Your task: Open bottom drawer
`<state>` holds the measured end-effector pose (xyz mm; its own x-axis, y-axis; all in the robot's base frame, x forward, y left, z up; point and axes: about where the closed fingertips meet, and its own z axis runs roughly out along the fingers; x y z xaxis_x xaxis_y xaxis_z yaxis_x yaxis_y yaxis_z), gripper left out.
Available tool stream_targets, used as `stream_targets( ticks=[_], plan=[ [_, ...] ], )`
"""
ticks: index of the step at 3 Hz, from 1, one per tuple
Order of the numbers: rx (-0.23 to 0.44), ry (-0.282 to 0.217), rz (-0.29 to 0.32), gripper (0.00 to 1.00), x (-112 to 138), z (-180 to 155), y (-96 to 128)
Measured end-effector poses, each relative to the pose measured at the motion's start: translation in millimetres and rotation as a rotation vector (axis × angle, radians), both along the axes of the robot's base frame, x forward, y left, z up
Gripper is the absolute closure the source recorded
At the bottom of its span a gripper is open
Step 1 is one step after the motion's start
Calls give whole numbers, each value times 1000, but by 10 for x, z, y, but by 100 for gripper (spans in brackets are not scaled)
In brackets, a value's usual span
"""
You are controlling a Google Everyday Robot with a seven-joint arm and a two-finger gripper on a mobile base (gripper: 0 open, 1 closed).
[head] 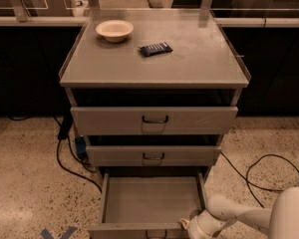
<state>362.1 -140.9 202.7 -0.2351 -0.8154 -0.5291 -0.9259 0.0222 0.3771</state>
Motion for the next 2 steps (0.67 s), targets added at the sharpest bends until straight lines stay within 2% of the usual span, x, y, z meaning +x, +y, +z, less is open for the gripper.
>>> stream_targets(
  ticks=[1, 2],
  plan=[
    [0, 0, 0, 0, 6, 1, 1],
    [1, -42, 6, 0, 41, 85, 3]
  ],
)
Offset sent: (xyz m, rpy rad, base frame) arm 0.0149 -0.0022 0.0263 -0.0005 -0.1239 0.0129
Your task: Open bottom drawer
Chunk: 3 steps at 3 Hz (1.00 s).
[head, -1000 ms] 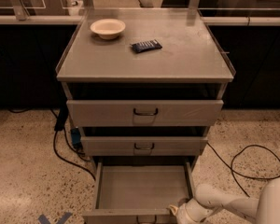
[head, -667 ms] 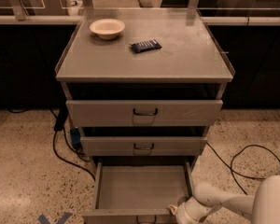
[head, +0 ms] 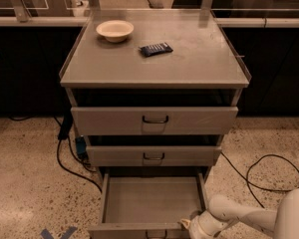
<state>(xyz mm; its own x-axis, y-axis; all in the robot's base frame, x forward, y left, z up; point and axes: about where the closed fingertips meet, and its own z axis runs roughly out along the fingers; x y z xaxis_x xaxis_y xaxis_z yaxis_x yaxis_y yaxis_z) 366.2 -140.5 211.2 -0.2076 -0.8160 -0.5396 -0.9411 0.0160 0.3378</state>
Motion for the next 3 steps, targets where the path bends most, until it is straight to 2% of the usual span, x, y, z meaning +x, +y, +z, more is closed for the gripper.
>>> stream_targets(
  ticks=[1, 2, 3],
  plan=[
    [-17, -98, 14, 0, 220, 190, -67],
    [-40, -192, 9, 0, 542, 372, -167],
    [-85, -285, -38, 0, 657, 624, -340]
  ],
)
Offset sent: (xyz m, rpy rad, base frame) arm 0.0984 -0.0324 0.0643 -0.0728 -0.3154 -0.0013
